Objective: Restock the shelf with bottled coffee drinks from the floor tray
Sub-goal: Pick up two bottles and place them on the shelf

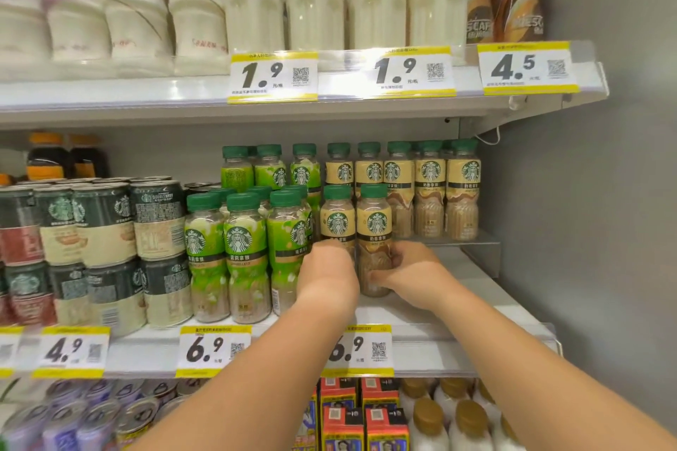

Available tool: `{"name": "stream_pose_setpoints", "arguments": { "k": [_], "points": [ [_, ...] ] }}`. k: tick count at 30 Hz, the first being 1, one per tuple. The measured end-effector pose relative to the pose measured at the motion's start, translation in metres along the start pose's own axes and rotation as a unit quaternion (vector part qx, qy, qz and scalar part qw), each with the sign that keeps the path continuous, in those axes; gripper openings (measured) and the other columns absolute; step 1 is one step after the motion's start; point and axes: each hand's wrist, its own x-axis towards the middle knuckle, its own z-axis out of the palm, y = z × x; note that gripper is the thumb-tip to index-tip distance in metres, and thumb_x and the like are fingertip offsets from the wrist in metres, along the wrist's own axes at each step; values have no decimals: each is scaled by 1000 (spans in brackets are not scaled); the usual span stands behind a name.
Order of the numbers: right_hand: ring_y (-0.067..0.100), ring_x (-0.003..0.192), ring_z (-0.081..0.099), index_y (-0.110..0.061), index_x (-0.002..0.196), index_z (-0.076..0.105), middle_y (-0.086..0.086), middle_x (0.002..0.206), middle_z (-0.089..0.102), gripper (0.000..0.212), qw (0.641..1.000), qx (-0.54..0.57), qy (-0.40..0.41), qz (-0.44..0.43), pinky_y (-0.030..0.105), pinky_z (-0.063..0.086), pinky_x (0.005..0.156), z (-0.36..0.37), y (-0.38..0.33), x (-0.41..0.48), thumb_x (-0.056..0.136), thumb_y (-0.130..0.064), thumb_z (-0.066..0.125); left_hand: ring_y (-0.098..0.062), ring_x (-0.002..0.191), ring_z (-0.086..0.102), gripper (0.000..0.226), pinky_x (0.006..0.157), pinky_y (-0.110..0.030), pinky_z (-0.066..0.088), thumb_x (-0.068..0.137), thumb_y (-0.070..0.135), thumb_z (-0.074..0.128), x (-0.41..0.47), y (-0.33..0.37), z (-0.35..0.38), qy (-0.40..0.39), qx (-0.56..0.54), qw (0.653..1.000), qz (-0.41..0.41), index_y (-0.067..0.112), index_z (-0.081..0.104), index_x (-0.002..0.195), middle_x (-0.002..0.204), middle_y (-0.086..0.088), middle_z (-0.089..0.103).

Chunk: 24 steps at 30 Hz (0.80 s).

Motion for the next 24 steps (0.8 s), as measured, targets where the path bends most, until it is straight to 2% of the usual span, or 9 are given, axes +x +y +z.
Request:
{"name": "stream_pose_setpoints", "arguments": {
  "k": [3, 6, 9, 12, 17, 21, 24],
  "points": [
    [10, 80, 59, -21, 103, 58, -9, 90, 62, 42, 1000, -7, 20, 14, 16, 40, 57, 2, -3, 0, 72, -27, 87, -32, 103, 68, 18, 70, -33, 50, 93, 11, 62, 2, -1, 2, 4, 8, 1000, 1, 3, 64, 109, 110, -15, 68],
    [4, 75, 57, -19, 104, 60, -6, 91, 64, 41, 1000, -11, 25, 12, 15, 40, 56, 3, 0, 1, 73, -26, 86, -31, 104, 68, 18, 75, -33, 53, 94, 11, 61, 4, -2, 4, 2, 18, 1000, 11, 3, 63, 111, 113, -15, 67],
    [-2, 71, 53, -21, 100, 59, -13, 83, 59, 38, 999, -17, 32, 8, 14, 37, 53, 4, 1, 2, 74, -27, 86, -29, 104, 68, 18, 79, -32, 54, 94, 10, 59, 3, -2, 5, -4, 20, 1000, 19, 3, 64, 111, 113, -14, 68],
    [1, 69, 53, -23, 95, 58, -12, 80, 59, 36, 999, -28, 40, 6, 16, 37, 52, 5, 0, 1, 73, -30, 86, -29, 105, 68, 19, 80, -32, 55, 94, 9, 60, 2, -2, 4, -4, 21, 1000, 19, 3, 63, 112, 114, -14, 68],
    [0, 68, 52, -27, 91, 56, -13, 78, 57, 36, 999, -30, 39, 4, 12, 32, 47, 4, 1, -2, 73, -31, 86, -30, 105, 68, 22, 81, -33, 55, 94, 10, 60, 0, -4, 1, -9, 17, 1000, 16, 2, 62, 115, 116, -15, 66],
    [2, 69, 54, -27, 95, 56, -13, 79, 58, 36, 999, -31, 38, 11, 15, 33, 50, 3, -3, -4, 74, -33, 85, -29, 107, 67, 22, 82, -32, 54, 94, 10, 61, -2, -2, -4, -22, 5, 1000, 15, 2, 61, 115, 116, -15, 67],
    [12, 77, 58, -25, 103, 60, -16, 83, 57, 39, 997, -67, 28, 19, 15, 36, 53, 1, -5, -7, 75, -39, 83, -31, 108, 66, 23, 80, -32, 53, 95, 13, 62, -4, -2, -7, -26, -14, 999, 12, 2, 61, 115, 118, -15, 66]
  ]
}}
